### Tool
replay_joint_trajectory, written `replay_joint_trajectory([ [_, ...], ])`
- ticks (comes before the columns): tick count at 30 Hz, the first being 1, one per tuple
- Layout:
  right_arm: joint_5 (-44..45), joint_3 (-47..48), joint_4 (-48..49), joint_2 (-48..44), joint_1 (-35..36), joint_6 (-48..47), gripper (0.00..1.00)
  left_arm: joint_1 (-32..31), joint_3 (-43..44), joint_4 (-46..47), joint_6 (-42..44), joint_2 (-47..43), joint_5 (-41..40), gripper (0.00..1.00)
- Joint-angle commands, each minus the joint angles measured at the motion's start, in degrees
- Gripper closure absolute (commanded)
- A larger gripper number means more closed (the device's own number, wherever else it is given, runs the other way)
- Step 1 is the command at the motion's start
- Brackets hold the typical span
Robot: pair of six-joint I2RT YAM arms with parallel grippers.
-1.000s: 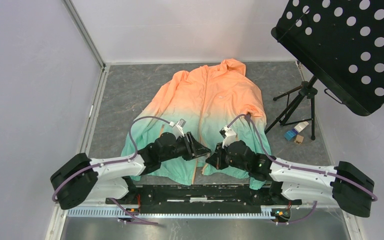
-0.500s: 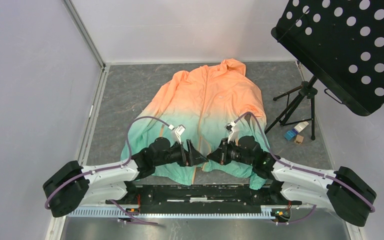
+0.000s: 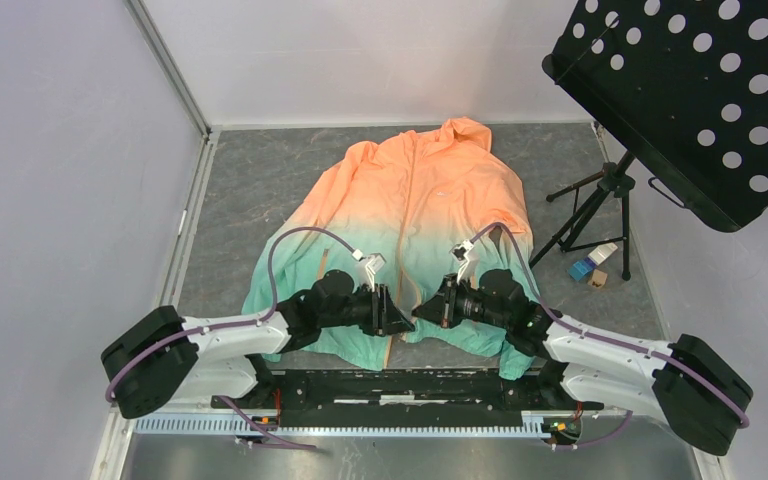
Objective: Zip up the jacket
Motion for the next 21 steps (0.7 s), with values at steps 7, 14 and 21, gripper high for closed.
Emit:
replay_joint_trajectory([
  [7,3.3,0.3,-0.37,-2.97,-1.96,2.22,1.0,-2.84,3.58,2.04,3.33,2.45,0.62,0.63],
  [14,3.79,0.18,-1.77,-3.43,-2.19,2.92,0.99,-3.64,2.88,2.04,3.49,1.37,-2.77,0.84],
  [21,6.4,9.02,-19.36,1.77,-2.15,1.78,0.61,-3.68,4.0,1.58,5.2,2.28,-4.71,0.98],
])
